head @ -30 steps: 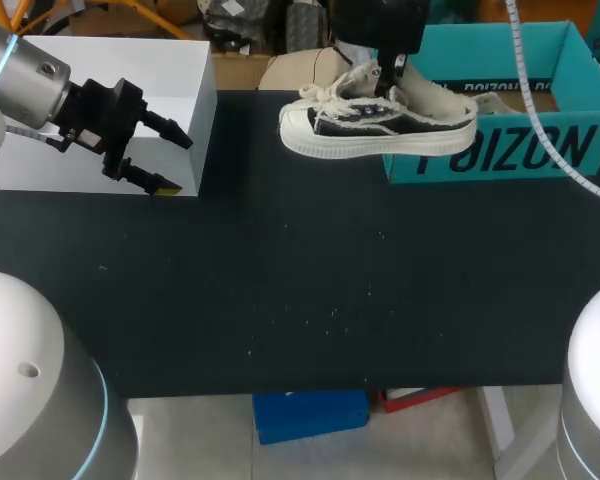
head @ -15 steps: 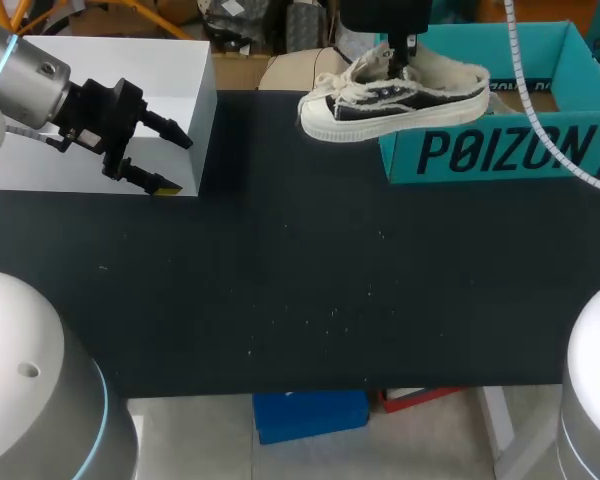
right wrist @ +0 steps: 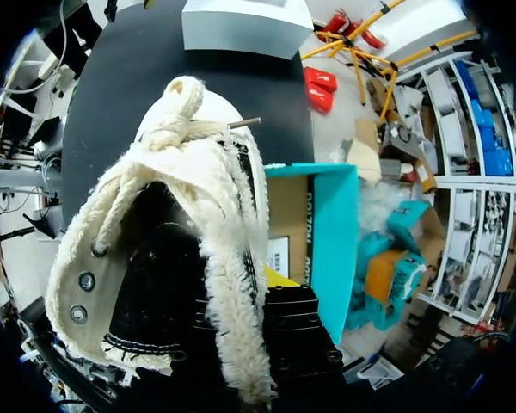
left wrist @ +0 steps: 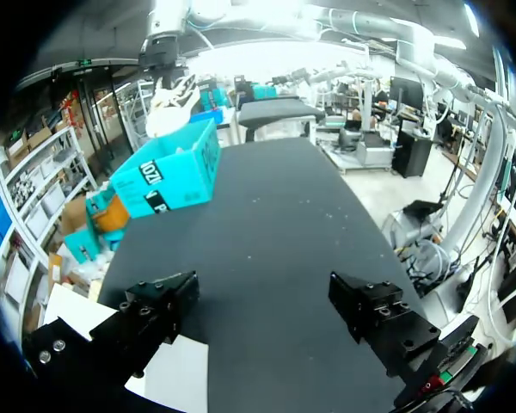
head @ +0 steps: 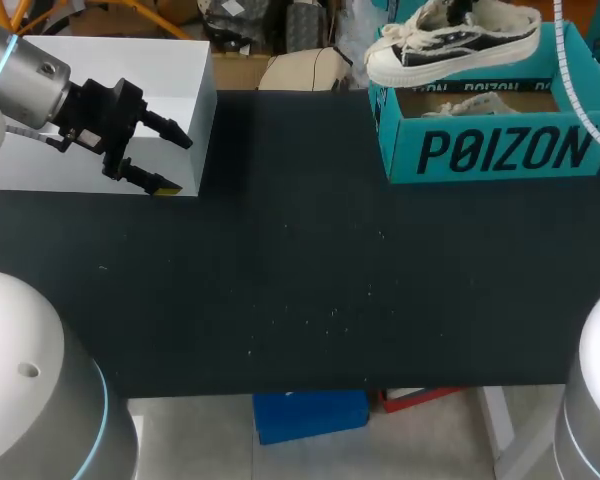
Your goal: Take the shoe out of the shoebox, open the shoe tongue, remove and reinsert the insole, then place the shoe into the shoebox
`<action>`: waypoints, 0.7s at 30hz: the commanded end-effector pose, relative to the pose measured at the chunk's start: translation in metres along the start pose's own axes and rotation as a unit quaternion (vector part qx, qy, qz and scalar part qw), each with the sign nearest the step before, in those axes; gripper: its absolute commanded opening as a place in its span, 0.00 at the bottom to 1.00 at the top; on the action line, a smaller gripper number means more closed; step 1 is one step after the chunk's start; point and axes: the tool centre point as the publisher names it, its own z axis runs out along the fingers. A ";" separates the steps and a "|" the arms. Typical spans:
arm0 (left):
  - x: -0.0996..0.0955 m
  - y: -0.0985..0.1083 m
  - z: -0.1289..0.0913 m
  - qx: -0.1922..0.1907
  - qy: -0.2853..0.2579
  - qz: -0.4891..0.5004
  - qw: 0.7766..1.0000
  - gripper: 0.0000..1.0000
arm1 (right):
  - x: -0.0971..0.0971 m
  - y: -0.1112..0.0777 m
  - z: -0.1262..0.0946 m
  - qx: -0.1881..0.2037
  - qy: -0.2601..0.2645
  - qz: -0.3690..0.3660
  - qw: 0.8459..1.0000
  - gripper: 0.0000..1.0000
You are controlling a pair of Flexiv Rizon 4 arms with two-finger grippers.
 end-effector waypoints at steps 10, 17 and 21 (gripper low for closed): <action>0.001 0.000 0.001 -0.002 -0.002 -0.001 1.000 1.00 | -0.132 -0.076 0.068 -0.037 0.033 -0.005 0.999 0.00; 0.001 0.000 0.001 -0.002 -0.002 -0.001 1.000 1.00 | -0.156 -0.097 0.104 -0.038 0.054 -0.016 0.998 0.00; 0.001 0.000 0.001 -0.002 -0.002 -0.001 1.000 1.00 | -0.158 -0.104 0.122 -0.041 0.061 -0.009 0.997 0.00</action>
